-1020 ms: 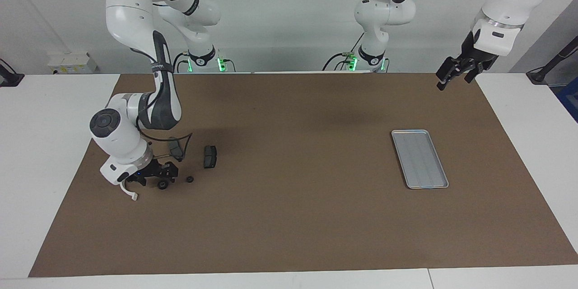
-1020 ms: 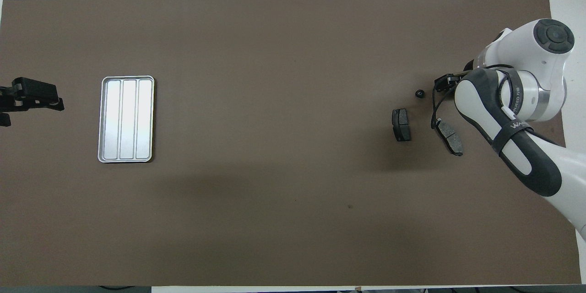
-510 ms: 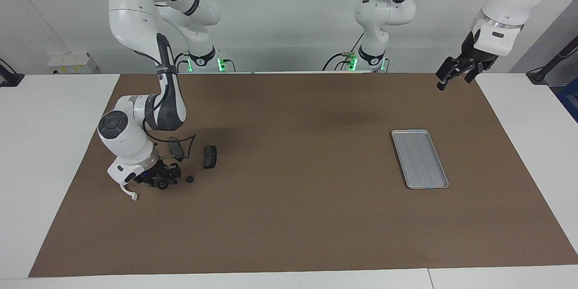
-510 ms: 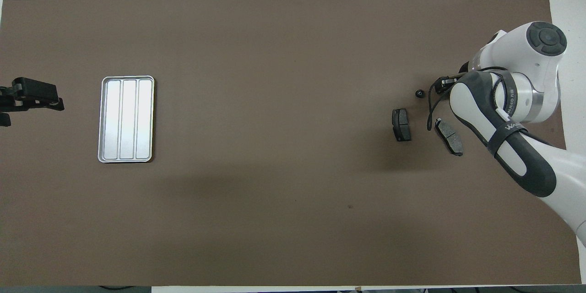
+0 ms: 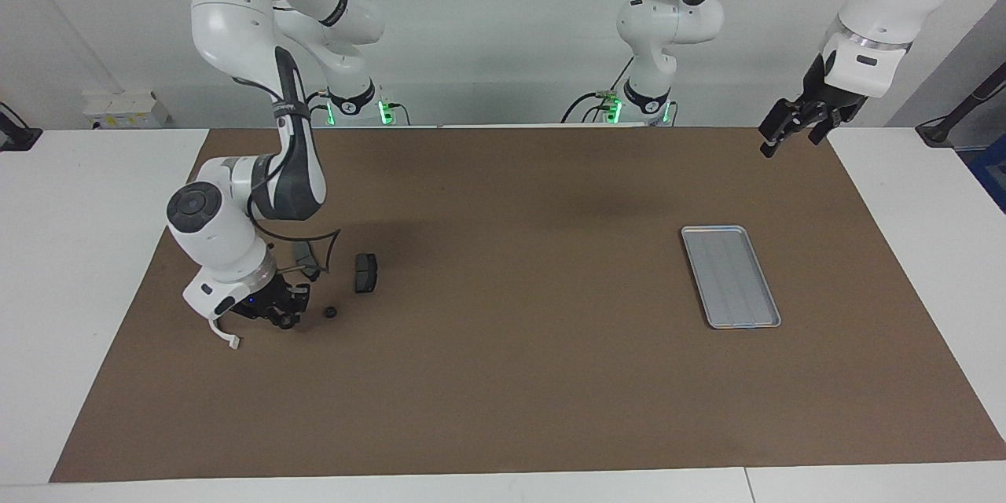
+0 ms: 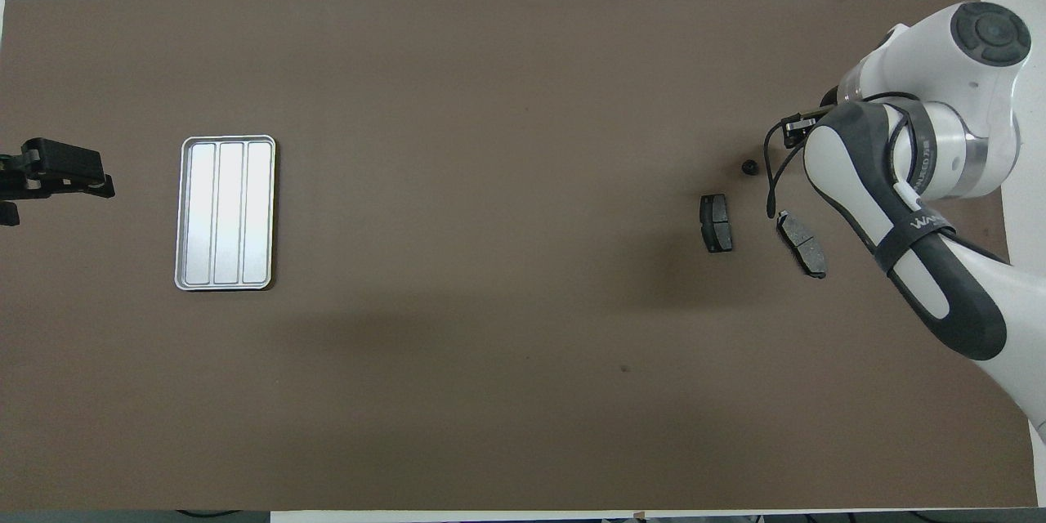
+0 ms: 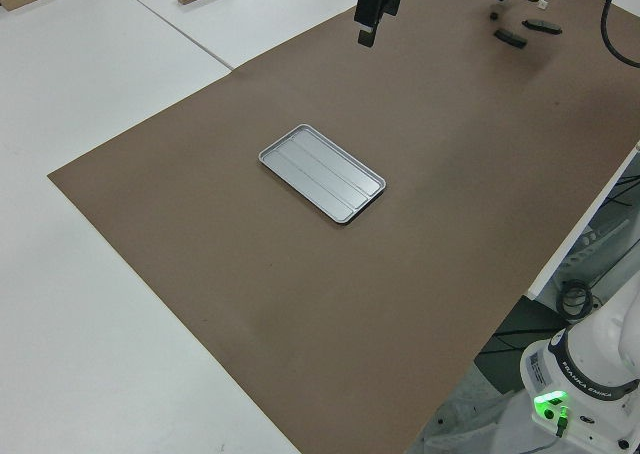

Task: Pick bearing gear from pile to tray
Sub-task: 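Carry the bearing to mid-table with the right gripper and release it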

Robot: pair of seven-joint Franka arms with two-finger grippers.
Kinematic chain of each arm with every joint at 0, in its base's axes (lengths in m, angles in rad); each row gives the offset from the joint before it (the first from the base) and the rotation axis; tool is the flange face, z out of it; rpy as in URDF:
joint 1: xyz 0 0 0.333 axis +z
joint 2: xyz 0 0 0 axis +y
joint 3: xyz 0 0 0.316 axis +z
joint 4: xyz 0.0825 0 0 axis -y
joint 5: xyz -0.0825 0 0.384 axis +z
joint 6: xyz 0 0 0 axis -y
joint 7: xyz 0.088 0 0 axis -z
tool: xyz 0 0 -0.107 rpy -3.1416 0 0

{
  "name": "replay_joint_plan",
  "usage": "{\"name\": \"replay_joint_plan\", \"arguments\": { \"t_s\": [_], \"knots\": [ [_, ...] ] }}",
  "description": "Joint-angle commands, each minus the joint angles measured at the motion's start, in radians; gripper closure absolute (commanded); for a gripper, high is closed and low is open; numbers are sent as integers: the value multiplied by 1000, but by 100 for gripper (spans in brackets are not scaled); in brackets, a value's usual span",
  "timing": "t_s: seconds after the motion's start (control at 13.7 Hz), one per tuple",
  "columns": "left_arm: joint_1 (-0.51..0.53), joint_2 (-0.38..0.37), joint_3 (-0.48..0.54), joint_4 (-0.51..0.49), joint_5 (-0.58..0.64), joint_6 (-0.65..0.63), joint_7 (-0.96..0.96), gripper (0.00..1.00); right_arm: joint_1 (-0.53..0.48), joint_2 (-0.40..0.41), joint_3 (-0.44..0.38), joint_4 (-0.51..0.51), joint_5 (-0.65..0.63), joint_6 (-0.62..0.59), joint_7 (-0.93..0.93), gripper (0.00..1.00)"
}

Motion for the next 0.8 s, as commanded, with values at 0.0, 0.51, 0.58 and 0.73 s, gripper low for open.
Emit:
{"name": "replay_joint_plan", "arguments": {
  "t_s": [0.0,0.51,0.58,0.73],
  "knots": [
    [5,-25,0,-23,-8,2,5,0,93,17,2,270,-14,-282,128,100],
    [5,-25,0,-23,-8,2,5,0,530,40,11,389,-11,-325,654,100],
    [5,-25,-2,-23,-8,3,5,0,569,58,10,388,-14,-314,683,100],
    [5,-25,-2,-23,-8,2,5,0,595,78,11,357,-14,-230,713,100]
  ]
}}
